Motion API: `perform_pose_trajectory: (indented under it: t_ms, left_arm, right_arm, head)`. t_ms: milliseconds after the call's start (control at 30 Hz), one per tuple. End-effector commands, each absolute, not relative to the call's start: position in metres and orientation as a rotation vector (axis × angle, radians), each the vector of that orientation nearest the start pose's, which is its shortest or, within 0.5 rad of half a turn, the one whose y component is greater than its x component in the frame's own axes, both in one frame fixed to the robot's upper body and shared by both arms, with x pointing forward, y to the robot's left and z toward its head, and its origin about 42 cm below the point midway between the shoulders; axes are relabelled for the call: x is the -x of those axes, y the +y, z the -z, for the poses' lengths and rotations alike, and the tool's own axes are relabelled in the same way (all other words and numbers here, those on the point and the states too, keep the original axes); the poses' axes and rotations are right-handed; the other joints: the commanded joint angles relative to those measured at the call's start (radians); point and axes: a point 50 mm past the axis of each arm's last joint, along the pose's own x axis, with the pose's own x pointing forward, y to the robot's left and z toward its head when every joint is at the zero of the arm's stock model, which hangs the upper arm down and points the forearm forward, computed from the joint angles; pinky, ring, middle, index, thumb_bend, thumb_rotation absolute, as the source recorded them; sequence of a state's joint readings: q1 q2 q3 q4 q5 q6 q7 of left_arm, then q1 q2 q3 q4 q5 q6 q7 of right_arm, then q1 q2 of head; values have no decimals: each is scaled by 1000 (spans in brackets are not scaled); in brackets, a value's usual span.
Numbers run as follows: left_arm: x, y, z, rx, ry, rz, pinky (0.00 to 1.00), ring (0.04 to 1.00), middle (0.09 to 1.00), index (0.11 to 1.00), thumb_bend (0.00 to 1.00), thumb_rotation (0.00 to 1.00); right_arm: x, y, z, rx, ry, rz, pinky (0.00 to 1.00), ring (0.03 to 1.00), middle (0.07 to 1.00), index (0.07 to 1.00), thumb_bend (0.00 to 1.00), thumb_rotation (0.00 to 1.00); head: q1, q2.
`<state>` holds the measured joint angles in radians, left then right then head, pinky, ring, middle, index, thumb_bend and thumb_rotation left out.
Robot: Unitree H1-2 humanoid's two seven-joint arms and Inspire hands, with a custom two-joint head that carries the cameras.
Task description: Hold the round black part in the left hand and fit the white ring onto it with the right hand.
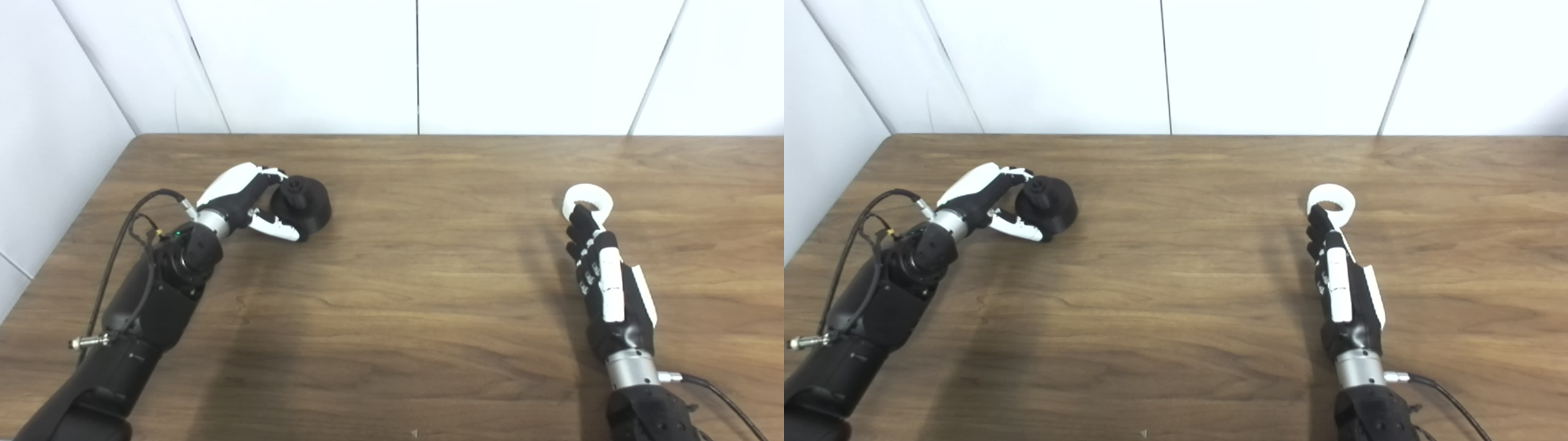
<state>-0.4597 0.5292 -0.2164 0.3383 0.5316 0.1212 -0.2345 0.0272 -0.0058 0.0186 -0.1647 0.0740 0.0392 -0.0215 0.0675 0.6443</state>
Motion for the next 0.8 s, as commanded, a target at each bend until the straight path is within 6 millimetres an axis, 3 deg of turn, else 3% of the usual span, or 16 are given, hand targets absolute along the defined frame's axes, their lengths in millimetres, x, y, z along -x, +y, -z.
perform_pose_trajectory:
  t_ms: [0,400,567,767]
  left_arm:
    - [-430,338,-197,-1135,38,188,920,1000,943,711,687,264]
    - [-420,324,-191,-1112,59,236,916,1000,951,719,670,278]
    - [-414,316,-187,-1101,59,265,989,1000,947,707,682,289]
    - [-403,302,-186,-1110,29,320,945,1000,943,694,680,268]
  right_arm:
    - [-271,-211,-124,-68,-91,-3,980,961,942,925,525,1000]
    - [-271,-213,-127,-65,-90,-13,996,971,946,930,525,1000]
    - [-271,-213,-127,-57,-85,-18,1000,975,951,936,523,1000]
    - [-271,-213,-128,-50,-84,-22,995,977,955,939,521,1000]
  head:
    - [2,1]
    - [4,9]
    - [3,12]
    - [3,14]
